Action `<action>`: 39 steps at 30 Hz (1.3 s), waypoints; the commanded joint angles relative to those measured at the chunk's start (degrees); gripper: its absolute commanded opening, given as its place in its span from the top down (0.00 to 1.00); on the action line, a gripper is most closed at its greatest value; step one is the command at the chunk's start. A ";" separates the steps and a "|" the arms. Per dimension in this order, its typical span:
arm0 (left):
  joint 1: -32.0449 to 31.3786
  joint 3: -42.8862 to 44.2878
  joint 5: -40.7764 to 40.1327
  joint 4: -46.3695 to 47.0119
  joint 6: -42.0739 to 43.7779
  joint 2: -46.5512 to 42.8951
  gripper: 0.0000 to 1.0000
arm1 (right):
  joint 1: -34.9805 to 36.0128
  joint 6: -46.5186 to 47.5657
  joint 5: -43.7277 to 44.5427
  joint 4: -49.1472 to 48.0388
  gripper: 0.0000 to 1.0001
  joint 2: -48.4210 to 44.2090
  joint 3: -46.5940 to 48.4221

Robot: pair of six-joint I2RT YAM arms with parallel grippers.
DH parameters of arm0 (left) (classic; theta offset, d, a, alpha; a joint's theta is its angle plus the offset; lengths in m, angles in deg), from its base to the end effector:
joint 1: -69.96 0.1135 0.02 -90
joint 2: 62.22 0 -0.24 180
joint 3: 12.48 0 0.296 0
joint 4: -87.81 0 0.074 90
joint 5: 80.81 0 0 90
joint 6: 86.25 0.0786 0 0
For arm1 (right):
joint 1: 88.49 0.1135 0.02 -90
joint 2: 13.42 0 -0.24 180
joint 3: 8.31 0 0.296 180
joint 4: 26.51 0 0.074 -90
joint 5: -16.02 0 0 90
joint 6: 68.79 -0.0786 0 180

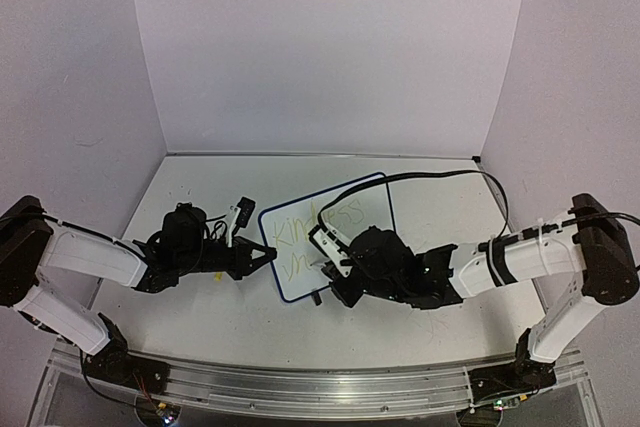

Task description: Write a sentence on the whiteboard

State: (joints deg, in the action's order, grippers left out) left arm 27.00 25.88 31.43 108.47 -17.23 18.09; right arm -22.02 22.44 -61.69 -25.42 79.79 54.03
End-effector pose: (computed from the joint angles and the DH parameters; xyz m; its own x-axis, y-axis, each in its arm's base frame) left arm 0.2260 -0.2511 0.0989 -0.5664 0.0746 -0.8208 0.7348 0.4967 -0.4619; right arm 0.1812 0.3742 0.1214 -0.1936 -0.4971 -0.8458 -0.8281 0.5451 -0.1309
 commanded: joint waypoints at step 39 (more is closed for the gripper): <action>0.06 0.76 -3.08 -4.62 1.99 -0.31 1.00 | -0.89 -0.49 9.31 -3.54 1.00 -2.82 1.03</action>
State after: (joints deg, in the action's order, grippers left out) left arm 27.00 25.88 31.22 108.47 -17.25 18.07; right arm -22.08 22.46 -55.17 -25.96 78.66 53.87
